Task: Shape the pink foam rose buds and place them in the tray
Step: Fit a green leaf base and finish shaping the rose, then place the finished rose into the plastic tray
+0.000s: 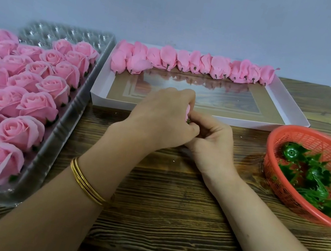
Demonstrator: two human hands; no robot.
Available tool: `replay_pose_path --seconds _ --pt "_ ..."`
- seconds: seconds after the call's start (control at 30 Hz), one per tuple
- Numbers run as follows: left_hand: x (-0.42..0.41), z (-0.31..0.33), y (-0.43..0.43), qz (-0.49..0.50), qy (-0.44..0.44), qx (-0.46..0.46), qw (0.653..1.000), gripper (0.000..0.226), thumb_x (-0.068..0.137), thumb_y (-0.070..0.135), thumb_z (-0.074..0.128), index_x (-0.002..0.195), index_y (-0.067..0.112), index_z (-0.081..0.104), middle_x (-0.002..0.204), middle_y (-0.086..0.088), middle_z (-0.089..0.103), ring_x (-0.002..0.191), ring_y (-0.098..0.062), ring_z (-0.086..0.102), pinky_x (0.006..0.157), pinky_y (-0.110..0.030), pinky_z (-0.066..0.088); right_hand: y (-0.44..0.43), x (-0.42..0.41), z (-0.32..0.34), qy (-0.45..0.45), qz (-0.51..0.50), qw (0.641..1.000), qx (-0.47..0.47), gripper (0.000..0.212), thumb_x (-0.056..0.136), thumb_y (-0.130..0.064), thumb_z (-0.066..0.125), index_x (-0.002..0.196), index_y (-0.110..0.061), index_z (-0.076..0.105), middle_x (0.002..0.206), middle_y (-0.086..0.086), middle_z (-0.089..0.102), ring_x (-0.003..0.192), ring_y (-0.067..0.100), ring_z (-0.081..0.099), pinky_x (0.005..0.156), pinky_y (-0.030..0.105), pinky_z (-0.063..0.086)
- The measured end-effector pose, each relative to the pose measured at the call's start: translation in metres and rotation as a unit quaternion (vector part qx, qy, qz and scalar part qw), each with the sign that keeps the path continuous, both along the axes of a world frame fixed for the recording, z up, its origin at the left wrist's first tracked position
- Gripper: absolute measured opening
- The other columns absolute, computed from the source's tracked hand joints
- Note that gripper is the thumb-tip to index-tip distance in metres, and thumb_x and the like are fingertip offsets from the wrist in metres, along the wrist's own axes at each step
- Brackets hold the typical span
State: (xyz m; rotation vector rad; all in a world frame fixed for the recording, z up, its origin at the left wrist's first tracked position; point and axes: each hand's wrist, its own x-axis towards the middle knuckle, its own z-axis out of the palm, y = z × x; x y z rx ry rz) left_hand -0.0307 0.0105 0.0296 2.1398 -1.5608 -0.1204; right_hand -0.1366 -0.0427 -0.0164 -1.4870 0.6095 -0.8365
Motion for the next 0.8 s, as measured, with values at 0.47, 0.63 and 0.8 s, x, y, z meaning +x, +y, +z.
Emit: replay_pose_path --seconds 0.47,0.63,0.8 --pt "0.0014 -0.0057 -0.0029 -0.012 0.010 0.001 1.000 0.020 0.084 0.024 0.061 0.102 0.018 0.053 0.098 0.000 0.054 0.089 -0.018 0.047 0.071 -0.028 0.029 0.0012 0.0016 0.0034 -0.002 0.001 1.000 0.025 0.042 0.069 0.025 0.068 0.093 -0.009 0.068 0.083 0.019 0.070 0.080 0.019 0.061 0.079 0.033 0.055" --pt "0.0008 -0.0066 -0.0046 0.005 0.001 0.011 1.000 0.011 0.090 0.026 0.057 0.094 0.020 0.048 0.098 0.002 0.049 0.089 -0.017 0.043 0.072 -0.027 0.027 -0.0027 0.0019 0.0020 -0.012 -0.019 0.999 0.044 0.051 0.067 0.025 0.069 0.090 -0.015 0.047 0.078 0.007 0.065 0.063 0.008 0.062 0.065 0.027 0.055" --pt "0.0014 -0.0070 -0.0054 0.009 -0.006 0.016 1.000 0.011 0.093 0.026 0.055 0.092 0.021 0.045 0.095 0.003 0.044 0.088 -0.016 0.040 0.072 -0.026 0.025 -0.0018 0.0032 0.0026 -0.023 -0.012 0.999 0.047 0.052 0.068 0.026 0.068 0.093 -0.013 0.043 0.077 0.004 0.063 0.059 0.001 0.062 0.063 0.022 0.055"
